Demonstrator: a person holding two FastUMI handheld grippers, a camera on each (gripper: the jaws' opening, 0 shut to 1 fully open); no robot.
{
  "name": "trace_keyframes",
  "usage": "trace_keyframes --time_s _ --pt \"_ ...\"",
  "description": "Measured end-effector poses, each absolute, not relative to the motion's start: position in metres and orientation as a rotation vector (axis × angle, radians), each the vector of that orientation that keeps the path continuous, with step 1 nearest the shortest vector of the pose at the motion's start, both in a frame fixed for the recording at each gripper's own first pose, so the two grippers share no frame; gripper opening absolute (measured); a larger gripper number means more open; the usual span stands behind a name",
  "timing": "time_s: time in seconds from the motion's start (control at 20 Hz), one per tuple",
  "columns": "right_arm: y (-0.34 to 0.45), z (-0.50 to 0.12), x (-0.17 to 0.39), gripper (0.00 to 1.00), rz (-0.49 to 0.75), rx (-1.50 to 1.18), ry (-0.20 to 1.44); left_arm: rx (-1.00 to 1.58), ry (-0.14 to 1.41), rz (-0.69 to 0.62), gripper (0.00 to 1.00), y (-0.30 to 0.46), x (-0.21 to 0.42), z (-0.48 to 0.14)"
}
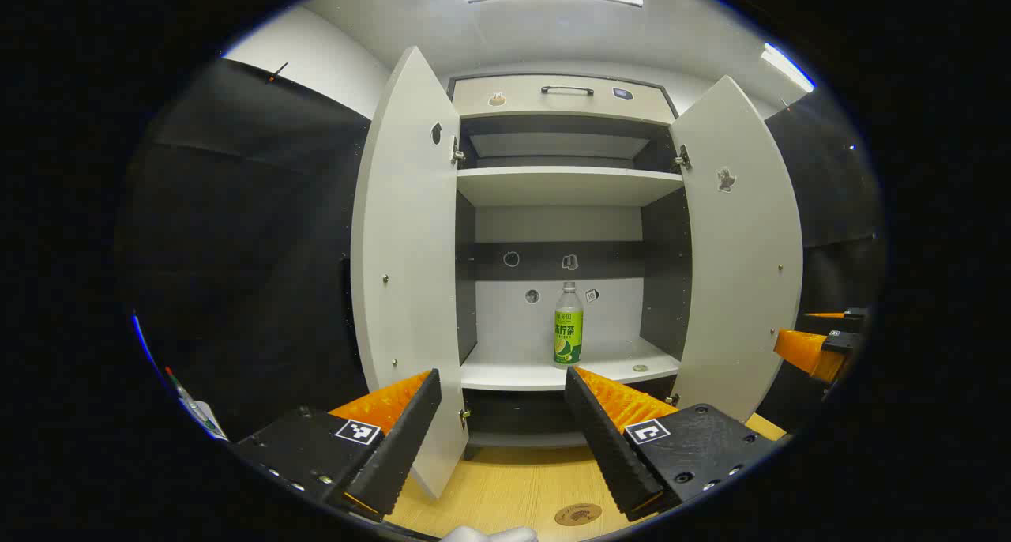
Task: Grasp the bottle in the cabinet with the left hand and place it on the coaster, then close the right door with the right hand and the left door with the left hand.
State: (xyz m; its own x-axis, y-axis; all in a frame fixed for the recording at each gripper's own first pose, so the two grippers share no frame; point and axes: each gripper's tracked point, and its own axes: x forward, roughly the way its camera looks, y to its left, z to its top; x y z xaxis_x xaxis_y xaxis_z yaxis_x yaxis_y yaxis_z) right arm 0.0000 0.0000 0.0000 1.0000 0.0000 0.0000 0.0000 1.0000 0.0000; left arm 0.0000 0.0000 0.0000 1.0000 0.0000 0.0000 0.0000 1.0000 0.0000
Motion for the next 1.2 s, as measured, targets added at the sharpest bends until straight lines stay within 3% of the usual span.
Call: trace_keyframes --time_s 0.8,1.2 --pt "0.009 -0.003 0.017 0.98 -0.005 -0.005 0.004 0.008 0.022 -0.024 0.96 -0.001 0.035 -0.010" --pt "0.018 0.007 0.018 0.98 -0.010 -0.028 0.003 -0.003 -0.042 -0.083 0.96 -0.020 0.108 0.011"
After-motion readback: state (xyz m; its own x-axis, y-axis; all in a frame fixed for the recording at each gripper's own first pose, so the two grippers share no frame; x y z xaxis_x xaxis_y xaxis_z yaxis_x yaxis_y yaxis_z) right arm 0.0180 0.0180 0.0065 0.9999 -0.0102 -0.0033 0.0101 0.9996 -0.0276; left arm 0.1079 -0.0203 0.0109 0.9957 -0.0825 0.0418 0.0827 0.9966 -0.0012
